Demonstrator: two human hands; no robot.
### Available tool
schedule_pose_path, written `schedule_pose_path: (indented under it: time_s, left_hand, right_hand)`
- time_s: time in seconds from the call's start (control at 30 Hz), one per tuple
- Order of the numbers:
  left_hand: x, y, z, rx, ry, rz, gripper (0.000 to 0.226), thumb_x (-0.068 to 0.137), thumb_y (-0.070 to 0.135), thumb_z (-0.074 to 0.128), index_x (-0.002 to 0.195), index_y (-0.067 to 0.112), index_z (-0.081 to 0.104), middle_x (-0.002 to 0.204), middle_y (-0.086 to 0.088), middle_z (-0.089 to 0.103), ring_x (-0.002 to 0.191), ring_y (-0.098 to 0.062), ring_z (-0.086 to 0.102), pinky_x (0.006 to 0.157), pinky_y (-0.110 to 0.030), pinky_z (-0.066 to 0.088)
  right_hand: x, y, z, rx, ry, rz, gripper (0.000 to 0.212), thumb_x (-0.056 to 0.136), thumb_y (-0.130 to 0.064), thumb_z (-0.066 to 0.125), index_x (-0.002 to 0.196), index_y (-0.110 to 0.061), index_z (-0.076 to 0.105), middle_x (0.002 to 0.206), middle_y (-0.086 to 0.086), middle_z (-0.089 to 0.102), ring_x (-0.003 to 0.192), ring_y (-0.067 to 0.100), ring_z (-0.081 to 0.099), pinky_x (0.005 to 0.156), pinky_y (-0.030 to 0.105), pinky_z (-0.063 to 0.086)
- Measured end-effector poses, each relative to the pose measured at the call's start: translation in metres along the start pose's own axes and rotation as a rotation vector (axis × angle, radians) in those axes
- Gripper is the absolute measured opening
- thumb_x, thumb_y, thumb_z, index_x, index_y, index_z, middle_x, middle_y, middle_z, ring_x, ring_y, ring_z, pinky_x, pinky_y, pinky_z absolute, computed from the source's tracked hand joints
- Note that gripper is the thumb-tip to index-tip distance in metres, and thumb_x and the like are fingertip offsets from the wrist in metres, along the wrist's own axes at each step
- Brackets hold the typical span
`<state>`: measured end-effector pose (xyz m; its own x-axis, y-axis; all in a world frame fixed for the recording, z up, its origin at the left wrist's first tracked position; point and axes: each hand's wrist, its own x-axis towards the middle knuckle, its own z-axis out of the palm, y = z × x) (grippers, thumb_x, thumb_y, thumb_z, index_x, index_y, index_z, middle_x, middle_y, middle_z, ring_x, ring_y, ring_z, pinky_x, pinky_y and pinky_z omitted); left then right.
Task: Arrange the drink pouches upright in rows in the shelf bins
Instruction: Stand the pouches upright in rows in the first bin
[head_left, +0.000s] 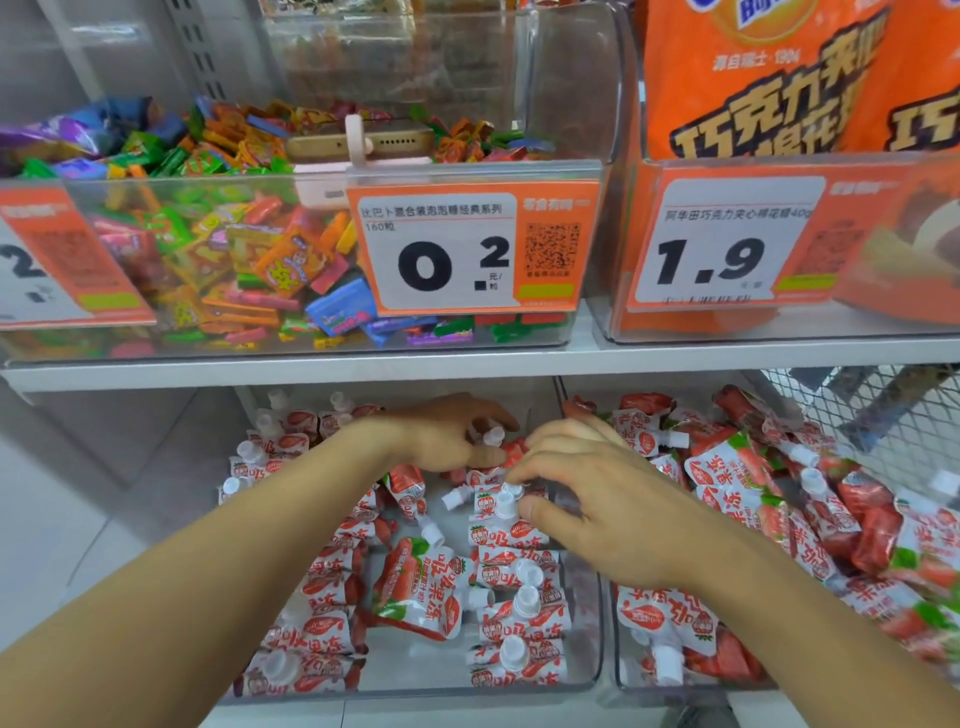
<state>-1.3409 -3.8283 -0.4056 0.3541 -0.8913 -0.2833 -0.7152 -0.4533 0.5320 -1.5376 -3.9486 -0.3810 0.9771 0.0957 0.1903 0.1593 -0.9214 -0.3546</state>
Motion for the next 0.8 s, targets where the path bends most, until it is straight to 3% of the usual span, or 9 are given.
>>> schedule_pose_path:
  time_s: [0.1,0.2,0.3,0.4,0.5,0.6,0.8]
  left_hand:
    - [-0.001,-0.003,-0.006,-0.007,0.09,0.014,0.021,0.096,0.03,0.054,0.116,0.037,0.059,0.119,0.012,0.062,0.108,-0.009,0.059,0.094,-0.027,0.048]
    - [-0.011,-0.001,-0.013,0.007,0.15,0.042,0.025,0.101,0.023,0.044,0.098,0.041,0.062,0.113,0.018,0.063,0.108,-0.007,0.056,0.093,-0.024,0.044]
    - [-0.021,0.002,-0.014,0.078,0.109,0.05,0.021,0.097,0.022,0.053,0.111,0.035,0.062,0.117,0.012,0.061,0.11,-0.01,0.055,0.095,-0.029,0.045]
    - [-0.033,0.005,-0.01,0.21,0.251,0.129,0.039,0.09,0.024,0.063,0.127,0.026,0.054,0.129,0.006,0.056,0.117,-0.012,0.051,0.101,-0.029,0.041]
    - [-0.05,0.005,0.004,0.307,0.436,0.09,0.043,0.082,0.024,0.068,0.121,0.025,0.052,0.117,0.005,0.056,0.103,-0.014,0.055,0.085,-0.026,0.046]
    - [-0.058,0.003,0.025,0.442,0.32,-0.013,0.026,0.077,0.031,0.072,0.093,0.024,0.052,0.089,0.005,0.056,0.081,-0.018,0.059,0.064,-0.026,0.042]
    - [-0.044,0.001,0.035,0.472,0.336,-0.075,0.017,0.082,0.027,0.065,0.076,0.023,0.049,0.085,-0.004,0.063,0.079,-0.024,0.061,0.062,-0.028,0.042]
  right_hand:
    - [-0.001,0.001,-0.001,0.011,0.0,-0.002,0.035,0.096,-0.046,0.044,0.118,-0.03,0.066,0.111,-0.018,0.059,0.12,-0.004,0.036,0.11,0.016,0.013]
    - [-0.001,0.001,0.0,0.016,0.001,-0.008,0.034,0.096,-0.045,0.045,0.115,-0.029,0.067,0.109,-0.019,0.059,0.118,-0.005,0.037,0.109,0.016,0.014]
    - [0.0,0.002,0.001,0.029,0.001,-0.005,0.034,0.095,-0.046,0.045,0.112,-0.028,0.068,0.108,-0.019,0.06,0.119,-0.004,0.037,0.11,0.018,0.015]
    - [-0.001,0.002,0.0,0.036,0.005,-0.002,0.035,0.095,-0.047,0.044,0.111,-0.029,0.069,0.108,-0.019,0.06,0.12,-0.005,0.037,0.114,0.02,0.014]
    - [-0.002,0.003,0.001,0.04,-0.005,-0.003,0.037,0.095,-0.048,0.043,0.113,-0.029,0.068,0.11,-0.02,0.06,0.122,-0.005,0.037,0.113,0.02,0.014]
    - [-0.001,0.003,0.001,0.035,-0.005,0.001,0.037,0.094,-0.049,0.043,0.113,-0.029,0.068,0.11,-0.019,0.06,0.122,-0.004,0.037,0.114,0.021,0.016]
    - [-0.002,0.001,-0.001,0.053,0.001,0.001,0.036,0.094,-0.048,0.043,0.112,-0.029,0.069,0.11,-0.019,0.06,0.12,-0.005,0.038,0.11,0.016,0.013]
